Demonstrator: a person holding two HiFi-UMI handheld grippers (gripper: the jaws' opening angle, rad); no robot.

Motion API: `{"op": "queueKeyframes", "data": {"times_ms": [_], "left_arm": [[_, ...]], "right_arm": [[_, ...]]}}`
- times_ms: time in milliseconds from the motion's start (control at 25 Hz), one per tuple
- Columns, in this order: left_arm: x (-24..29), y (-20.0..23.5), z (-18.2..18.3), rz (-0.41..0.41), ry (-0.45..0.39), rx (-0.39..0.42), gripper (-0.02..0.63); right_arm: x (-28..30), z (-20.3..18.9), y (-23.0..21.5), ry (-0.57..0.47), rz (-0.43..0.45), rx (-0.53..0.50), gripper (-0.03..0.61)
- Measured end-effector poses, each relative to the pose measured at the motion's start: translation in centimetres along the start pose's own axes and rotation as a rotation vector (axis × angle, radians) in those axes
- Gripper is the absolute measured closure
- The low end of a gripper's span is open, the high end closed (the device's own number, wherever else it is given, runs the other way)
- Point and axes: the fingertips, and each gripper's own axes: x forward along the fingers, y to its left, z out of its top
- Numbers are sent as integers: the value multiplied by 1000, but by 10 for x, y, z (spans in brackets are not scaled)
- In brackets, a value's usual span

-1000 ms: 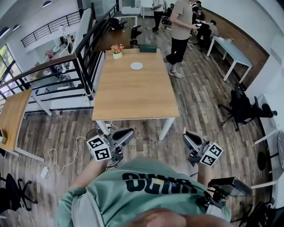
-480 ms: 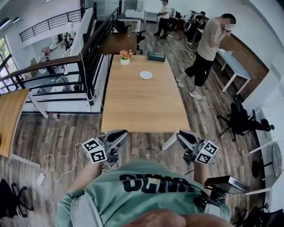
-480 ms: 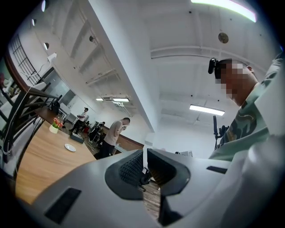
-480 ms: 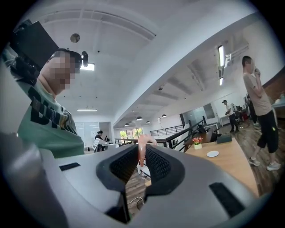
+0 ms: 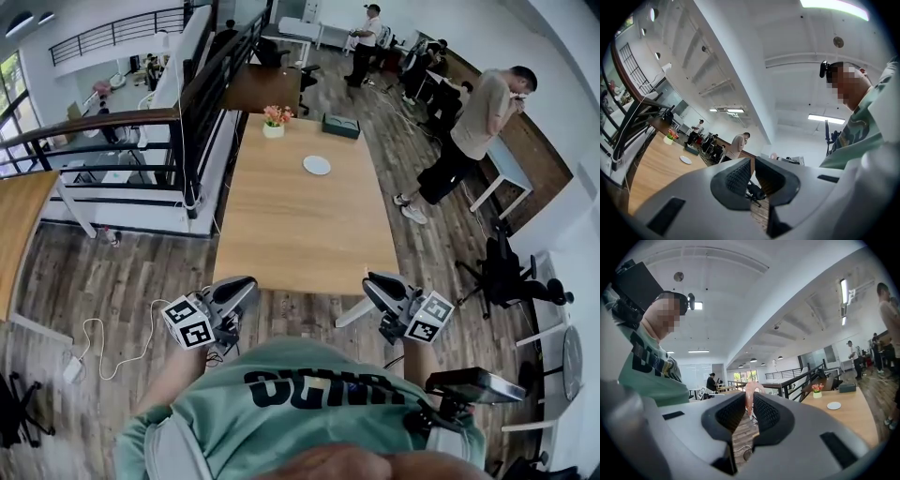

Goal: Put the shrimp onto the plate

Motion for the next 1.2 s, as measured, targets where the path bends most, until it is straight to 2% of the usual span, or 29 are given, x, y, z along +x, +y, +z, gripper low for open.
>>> {"op": "queueKeyframes", "data": {"times_ms": [280,440,600,840,1200], "left_arm": [[42,12,-11,67,11,44,581],[100,8,-11,115,-8,76,581],[167,-1,-16,129,-8,97,581],[247,-4,-36,178,9,93,581],[303,9,-48,218,56,95,581]], "right_arm": [[-7,-16,-58,-17,79,28,528],[-32,-1,-117,-23,120,20,528],[-62,26,-179,-41,160,-7,528],[-106,21,-256,-59,195,37,528],[-121,5,-320,-91,217,106,528]]}}
